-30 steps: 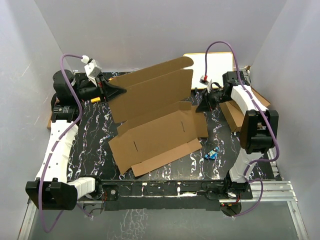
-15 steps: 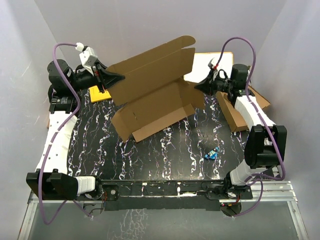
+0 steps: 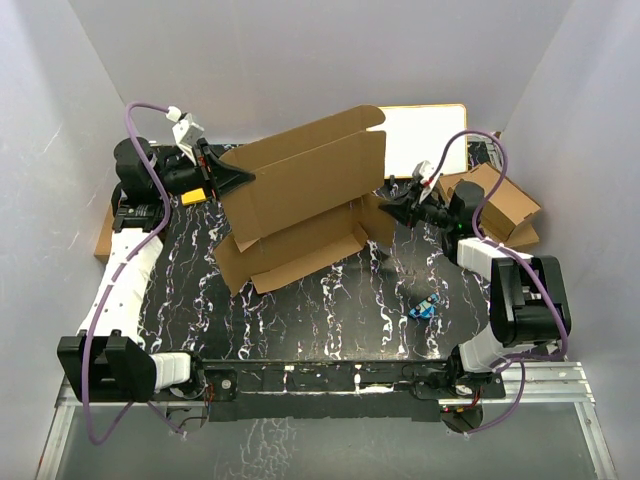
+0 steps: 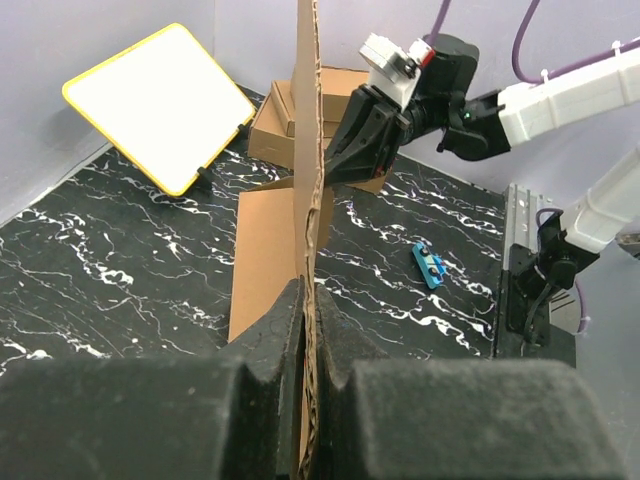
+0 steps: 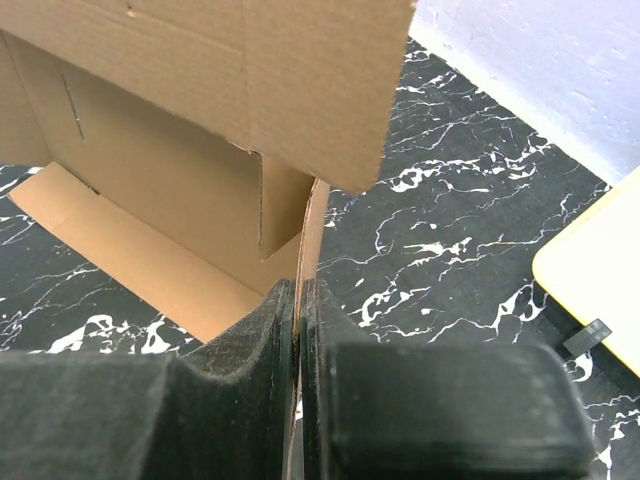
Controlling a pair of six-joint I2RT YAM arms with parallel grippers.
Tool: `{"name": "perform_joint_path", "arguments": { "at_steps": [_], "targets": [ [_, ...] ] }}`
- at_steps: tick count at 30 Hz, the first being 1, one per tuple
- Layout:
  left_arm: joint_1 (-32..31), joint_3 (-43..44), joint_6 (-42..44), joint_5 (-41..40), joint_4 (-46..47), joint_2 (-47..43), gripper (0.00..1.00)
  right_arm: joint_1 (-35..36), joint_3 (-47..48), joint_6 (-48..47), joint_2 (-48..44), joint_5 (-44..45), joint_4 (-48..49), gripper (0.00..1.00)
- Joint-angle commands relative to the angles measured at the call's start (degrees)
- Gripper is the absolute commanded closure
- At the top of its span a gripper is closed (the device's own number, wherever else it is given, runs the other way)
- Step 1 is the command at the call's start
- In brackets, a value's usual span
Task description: Fold the paper box
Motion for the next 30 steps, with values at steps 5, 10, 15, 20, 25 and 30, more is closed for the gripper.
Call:
{"name": "perform_joint_path", "arguments": {
  "at_steps": [5, 10, 15, 20, 25, 30],
  "targets": [
    [-0.1, -0.6, 1.6, -2.6, -4.2, -3.9, 1.0, 1.1, -8.4, 4.3, -4.1, 0.6, 21.5, 0.92],
    [0.0, 1.2, 3.2, -2.9, -8.4, -3.6, 1.0, 1.3, -9.8, 7.3, -4.6, 0.0, 22.1, 0.91],
    [0.0, -2.9, 3.2, -3.1, -8.8, -6.8, 1.0, 1.5, -13.0, 6.8, -6.1, -0.5, 21.8, 0.9],
    [-0.1, -7.4, 2.4, -3.7, -7.9, -10.4, 1.0, 1.4, -14.7, 5.9, -7.1, -2.5, 19.1, 0.89],
    [-0.1, -8.7, 2.6, -4.6, -7.7, -12.0, 1.0, 1.4, -14.3, 4.2, -7.3, -5.9, 15.7, 0.85],
    [-0.1, -8.0, 4.9, -4.6, -10.3, -11.9, 1.0, 0.1, -9.4, -3.3, -8.6, -10.0, 2.6, 0.72]
  ]
}}
